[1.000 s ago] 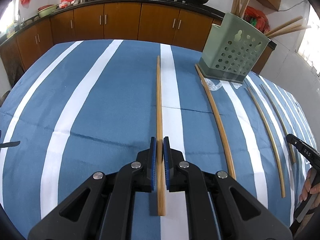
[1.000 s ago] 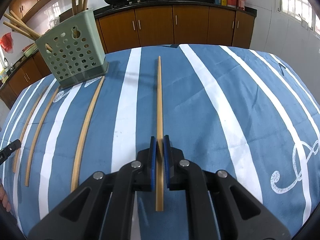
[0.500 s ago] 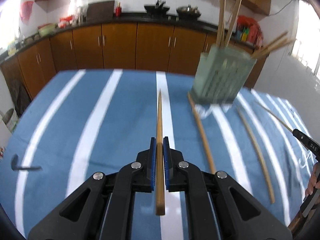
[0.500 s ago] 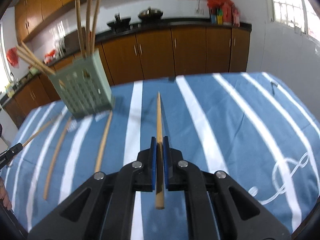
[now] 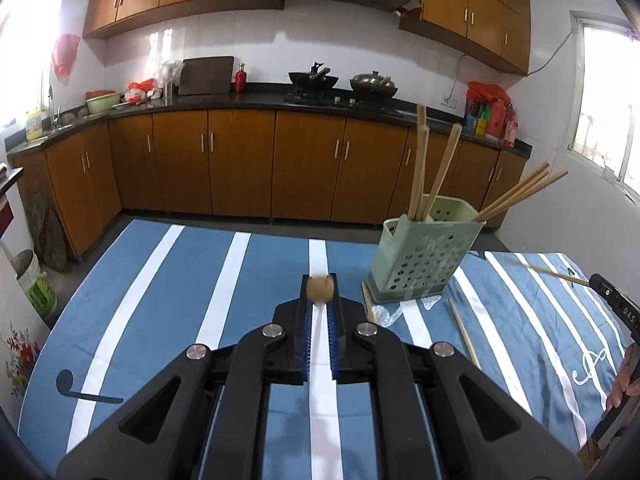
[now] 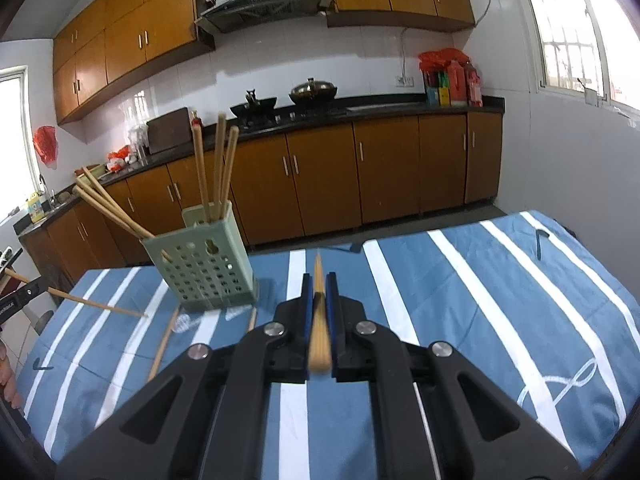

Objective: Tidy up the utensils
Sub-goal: 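Lift the chopsticks with both tools and carry them above the green holder, then insert the chopsticks into the green holder and open both tools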

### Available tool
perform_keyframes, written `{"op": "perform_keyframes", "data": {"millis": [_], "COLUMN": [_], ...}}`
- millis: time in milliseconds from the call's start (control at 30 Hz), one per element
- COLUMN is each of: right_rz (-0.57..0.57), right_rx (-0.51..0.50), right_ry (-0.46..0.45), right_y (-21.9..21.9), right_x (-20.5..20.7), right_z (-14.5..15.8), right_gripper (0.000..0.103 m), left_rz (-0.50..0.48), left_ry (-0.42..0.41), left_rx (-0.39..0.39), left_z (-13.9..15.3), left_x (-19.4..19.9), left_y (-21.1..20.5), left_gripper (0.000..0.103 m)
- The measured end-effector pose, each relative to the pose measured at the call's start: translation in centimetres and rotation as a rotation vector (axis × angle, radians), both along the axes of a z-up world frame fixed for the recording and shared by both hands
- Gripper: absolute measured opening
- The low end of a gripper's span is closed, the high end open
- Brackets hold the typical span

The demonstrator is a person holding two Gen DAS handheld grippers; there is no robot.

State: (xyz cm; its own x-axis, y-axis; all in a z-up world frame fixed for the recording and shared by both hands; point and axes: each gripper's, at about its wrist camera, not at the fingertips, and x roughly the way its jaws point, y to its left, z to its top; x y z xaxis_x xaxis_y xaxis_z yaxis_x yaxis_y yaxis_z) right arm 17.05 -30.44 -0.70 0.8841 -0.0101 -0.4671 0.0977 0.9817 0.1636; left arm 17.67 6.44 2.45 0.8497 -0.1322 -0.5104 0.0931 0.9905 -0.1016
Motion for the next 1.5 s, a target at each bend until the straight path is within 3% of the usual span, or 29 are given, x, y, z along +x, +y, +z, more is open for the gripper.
{"op": "perform_keyframes", "data": {"millis": [267,467,733,900,1033,1167,1367,1467,1500], "right_rz": [0.020,0.123,0.259,0.257,0.262,0.281,0.290,0.280,0.279], "right_rx": [0.001,0.056,0.077,0.039,0.025,0.035,0.047,0.046,0.042], "right_ry": [-0.074,-0.147,-0.246,-0.178,-0.080,-0.013,0.057,0.075,0.074], "right_y": [0.3,0.4,2.3,4.1,5.2,6.1,7.3,7.7,7.9], "right_x": [-0.6,-1.6,-1.6,2.1,6.1,9.5,12.5,13.1,13.2], "right_z": [2.5,7.3,14.3,15.9,15.5,14.2,12.3,11.6,11.5], "right_gripper": [0.007,0.007,0.007,0.007,0.007,0.007,0.008,0.014,0.021], "left_rz": [-0.034,-0.109,-0.167,-0.121,-0.087,-0.076,-0.082,-0.093,-0.092], "left_ry": [-0.042,-0.084,-0.258,-0.398,-0.444,-0.408,-0.327,-0.290,-0.289], "left_rx": [0.000,-0.041,-0.070,-0.092,-0.073,-0.048,-0.083,-0.082,-0.083], "left_z": [1.8,4.8,10.6,14.0,14.2,11.8,9.2,8.7,8.6], "left_x": [-0.1,-0.5,-0.8,1.2,3.5,6.2,7.9,8.2,8.1], "left_y": [-0.9,-1.6,-4.9,-7.0,-8.2,-9.1,-8.8,-8.8,-8.7], "left_gripper": [0.007,0.007,0.007,0.007,0.007,0.007,0.007,0.007,0.008]}}
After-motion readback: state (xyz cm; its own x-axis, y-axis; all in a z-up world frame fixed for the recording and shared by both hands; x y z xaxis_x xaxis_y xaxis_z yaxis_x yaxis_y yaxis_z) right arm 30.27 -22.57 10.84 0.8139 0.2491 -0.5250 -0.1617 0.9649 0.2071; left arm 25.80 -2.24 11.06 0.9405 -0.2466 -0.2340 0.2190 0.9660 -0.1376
